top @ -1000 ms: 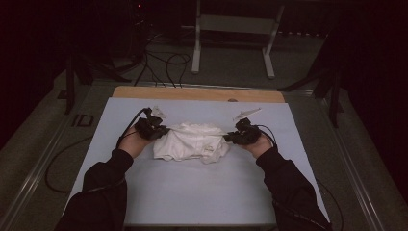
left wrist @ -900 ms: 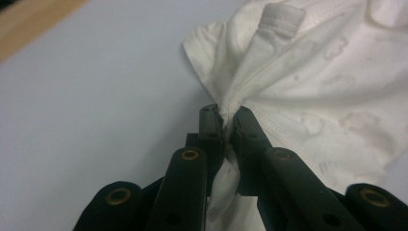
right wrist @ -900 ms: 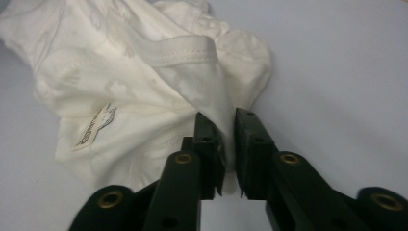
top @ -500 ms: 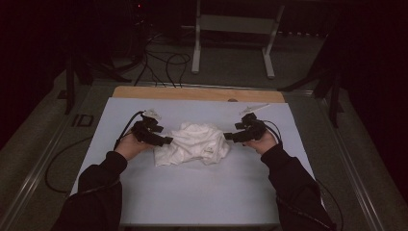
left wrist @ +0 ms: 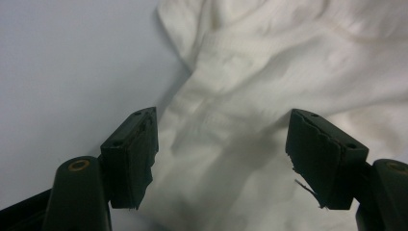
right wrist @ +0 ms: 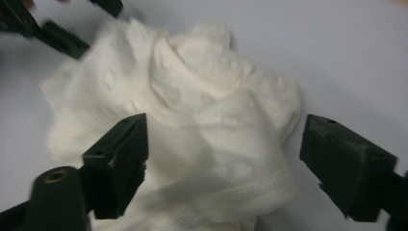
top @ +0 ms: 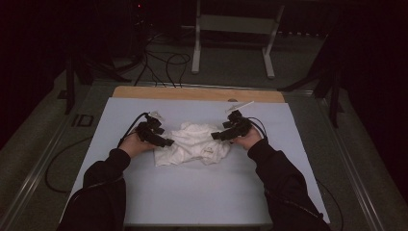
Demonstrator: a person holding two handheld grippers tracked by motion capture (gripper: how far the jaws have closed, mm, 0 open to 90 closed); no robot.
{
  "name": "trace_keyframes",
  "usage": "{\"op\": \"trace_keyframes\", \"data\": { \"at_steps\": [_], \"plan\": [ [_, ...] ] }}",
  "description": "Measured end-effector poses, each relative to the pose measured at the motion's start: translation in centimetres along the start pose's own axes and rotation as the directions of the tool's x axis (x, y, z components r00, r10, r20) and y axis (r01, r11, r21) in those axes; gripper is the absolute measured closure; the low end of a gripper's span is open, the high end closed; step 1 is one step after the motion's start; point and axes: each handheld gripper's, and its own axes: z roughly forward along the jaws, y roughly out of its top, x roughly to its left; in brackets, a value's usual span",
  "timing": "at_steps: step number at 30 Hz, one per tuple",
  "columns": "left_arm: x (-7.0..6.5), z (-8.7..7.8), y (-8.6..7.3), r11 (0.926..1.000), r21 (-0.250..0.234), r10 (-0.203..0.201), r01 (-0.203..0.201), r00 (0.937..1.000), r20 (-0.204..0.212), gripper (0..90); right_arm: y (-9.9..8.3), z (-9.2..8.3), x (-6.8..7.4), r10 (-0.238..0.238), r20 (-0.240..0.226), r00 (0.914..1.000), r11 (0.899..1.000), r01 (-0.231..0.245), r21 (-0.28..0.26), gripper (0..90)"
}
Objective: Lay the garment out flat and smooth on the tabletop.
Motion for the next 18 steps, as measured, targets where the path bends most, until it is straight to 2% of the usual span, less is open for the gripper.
{"op": "trace_keyframes", "data": {
  "at_steps": [3, 4, 5, 7, 9, 10, 12, 15, 17, 18],
  "plan": [
    [0.3, 0.4, -0.4, 0.9995, 0.025, -0.02, 0.02, 0.9998, 0.006, 32.3, -0.8, 1.0, 0.1, -0.017, 0.01, 0.9998, 0.999, 0.016, 0.052, 36.3],
    [0.4, 0.5, -0.5, 0.999, 0.04, -0.021, 0.02, 0.9997, 0.01, 34.6, -0.9, 1.2, 0.1, -0.023, 0.015, 0.9996, 0.998, 0.022, 0.065, 41.8],
    [0.4, 0.7, -0.7, 0.9984, 0.054, -0.019, 0.018, 0.9996, 0.02, 37.5, -1.1, 1.3, 0.1, -0.019, 0.016, 0.9997, 0.997, 0.018, 0.074, 51.9],
    [0.2, 0.8, -0.9, 0.9985, 0.054, -0.01, 0.009, 0.9998, 0.017, 43.9, -1.3, 1.3, 0.2, -0.032, 0.007, 0.9995, 0.995, 0.032, 0.09, 63.4],
    [0.3, 0.6, -0.9, 0.9989, 0.045, -0.017, 0.015, 0.9993, 0.033, 59.5, -1.4, 1.2, 0.5, -0.036, 0.007, 0.9993, 0.995, 0.036, 0.095, 76.9],
    [0.2, 0.5, -1.0, 0.9988, 0.048, -0.01, 0.008, 0.9993, 0.037, 67.9, -1.4, 1.0, 0.7, -0.045, 0.012, 0.9989, 0.995, 0.044, 0.093, 80.6],
    [-0.1, 0.4, -1.0, 0.9988, 0.048, 0.012, -0.013, 0.9996, 0.025, 87.3, -1.3, 0.5, 0.9, -0.066, 0.007, 0.9978, 0.995, 0.065, 0.076, 83.1],
    [-0.6, -0.2, -0.9, 0.9984, 0.034, 0.046, -0.047, 0.9989, 0.007, 90.0, -1.3, -0.5, 1.3, -0.084, 0.002, 0.9965, 0.995, 0.083, 0.049, 83.9],
    [-0.7, -0.6, -0.8, 0.9984, 0.028, 0.05, -0.049, 0.9987, -0.015, 90.0, -1.3, -1.3, 1.5, -0.076, 0.006, 0.9971, 0.997, 0.075, 0.03, 84.0],
    [-0.7, -0.7, -0.8, 0.9984, 0.029, 0.05, -0.049, 0.9987, -0.011, 90.0, -1.3, -1.6, 1.5, -0.088, 0.01, 0.9961, 0.996, 0.088, 0.02, 84.1]
  ]
}}
